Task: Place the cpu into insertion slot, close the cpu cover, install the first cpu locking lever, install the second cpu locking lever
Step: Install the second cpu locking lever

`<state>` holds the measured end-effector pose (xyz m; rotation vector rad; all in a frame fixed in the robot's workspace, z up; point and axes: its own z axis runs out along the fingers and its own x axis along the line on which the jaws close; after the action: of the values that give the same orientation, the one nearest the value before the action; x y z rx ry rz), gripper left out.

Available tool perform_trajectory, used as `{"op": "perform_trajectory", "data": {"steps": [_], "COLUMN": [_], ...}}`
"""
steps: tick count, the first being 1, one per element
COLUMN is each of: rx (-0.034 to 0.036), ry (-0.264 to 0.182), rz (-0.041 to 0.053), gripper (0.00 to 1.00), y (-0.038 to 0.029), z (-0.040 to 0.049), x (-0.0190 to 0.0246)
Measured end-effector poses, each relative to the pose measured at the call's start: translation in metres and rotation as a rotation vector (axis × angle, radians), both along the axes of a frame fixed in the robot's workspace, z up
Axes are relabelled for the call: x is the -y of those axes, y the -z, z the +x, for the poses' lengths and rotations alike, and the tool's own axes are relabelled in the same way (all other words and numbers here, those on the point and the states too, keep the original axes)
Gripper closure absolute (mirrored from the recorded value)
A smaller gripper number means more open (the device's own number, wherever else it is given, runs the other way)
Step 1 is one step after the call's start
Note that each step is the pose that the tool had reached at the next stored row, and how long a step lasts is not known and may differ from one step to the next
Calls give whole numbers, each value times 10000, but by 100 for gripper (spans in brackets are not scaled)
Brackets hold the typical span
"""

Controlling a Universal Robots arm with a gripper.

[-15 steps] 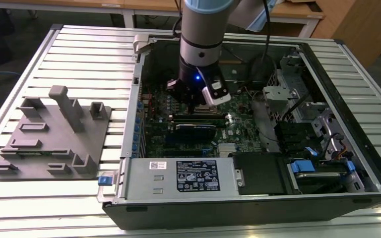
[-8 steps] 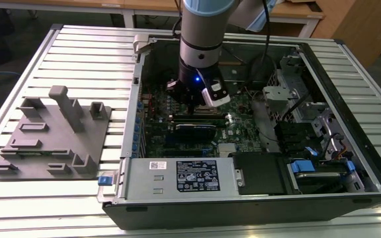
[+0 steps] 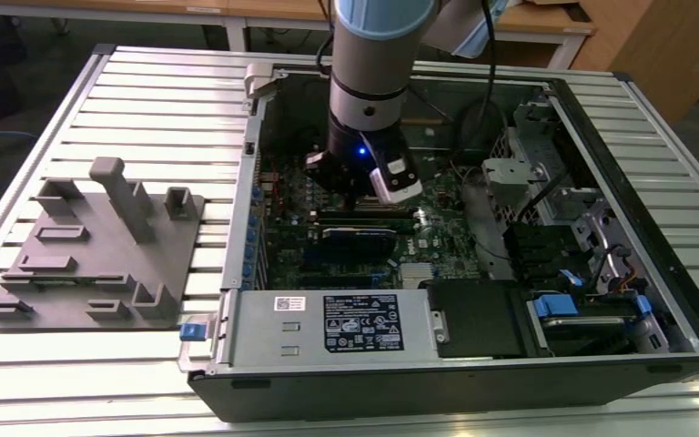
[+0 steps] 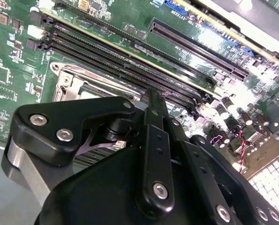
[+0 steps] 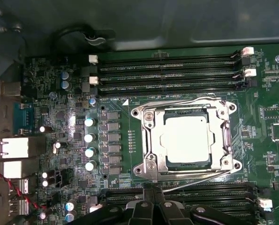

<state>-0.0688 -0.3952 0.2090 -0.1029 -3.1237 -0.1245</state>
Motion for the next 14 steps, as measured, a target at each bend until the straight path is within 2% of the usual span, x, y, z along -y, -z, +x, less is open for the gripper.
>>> {"op": "perform_trajectory", "data": {"steps": [2,7,14], "rx": [0,0,0], "ry": [1,-1,-2], "rz": [71,371,554], "gripper": [90,90,90], "y": [11,28,70], "z": [-3,-7,-28], "x": [5,19,28]}}
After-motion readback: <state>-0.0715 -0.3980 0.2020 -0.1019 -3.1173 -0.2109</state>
